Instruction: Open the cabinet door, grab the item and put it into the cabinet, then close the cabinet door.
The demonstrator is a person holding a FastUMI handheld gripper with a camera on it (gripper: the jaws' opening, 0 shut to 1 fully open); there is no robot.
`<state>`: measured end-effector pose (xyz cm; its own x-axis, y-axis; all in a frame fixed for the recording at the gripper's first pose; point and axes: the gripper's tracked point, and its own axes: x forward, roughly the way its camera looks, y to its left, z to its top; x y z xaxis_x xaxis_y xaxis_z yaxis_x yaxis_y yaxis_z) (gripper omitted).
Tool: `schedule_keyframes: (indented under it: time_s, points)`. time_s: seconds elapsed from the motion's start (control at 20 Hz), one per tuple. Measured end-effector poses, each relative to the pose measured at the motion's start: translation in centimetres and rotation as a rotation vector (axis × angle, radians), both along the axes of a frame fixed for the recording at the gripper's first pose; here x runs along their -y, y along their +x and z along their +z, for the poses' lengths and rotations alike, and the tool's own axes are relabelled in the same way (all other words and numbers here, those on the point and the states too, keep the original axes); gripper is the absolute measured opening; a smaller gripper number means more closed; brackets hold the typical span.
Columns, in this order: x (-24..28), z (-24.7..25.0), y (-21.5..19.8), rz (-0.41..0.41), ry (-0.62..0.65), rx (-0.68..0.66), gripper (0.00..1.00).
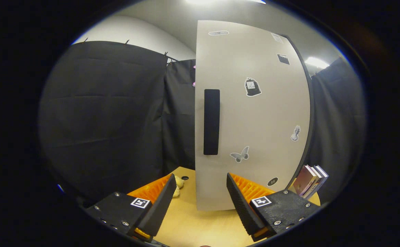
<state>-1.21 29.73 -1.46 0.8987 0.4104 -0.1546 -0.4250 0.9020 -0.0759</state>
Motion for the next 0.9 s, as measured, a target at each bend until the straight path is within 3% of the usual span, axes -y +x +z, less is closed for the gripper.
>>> schedule_keyframes:
  time_s: [0.35,0.9]
  points:
    - [-0.8,-0.9,-0.8,0.020,-0.006,-0.010,0.92]
    - [0.8,-1.0,0.5,-0.019,0.013,-0.006,0.92]
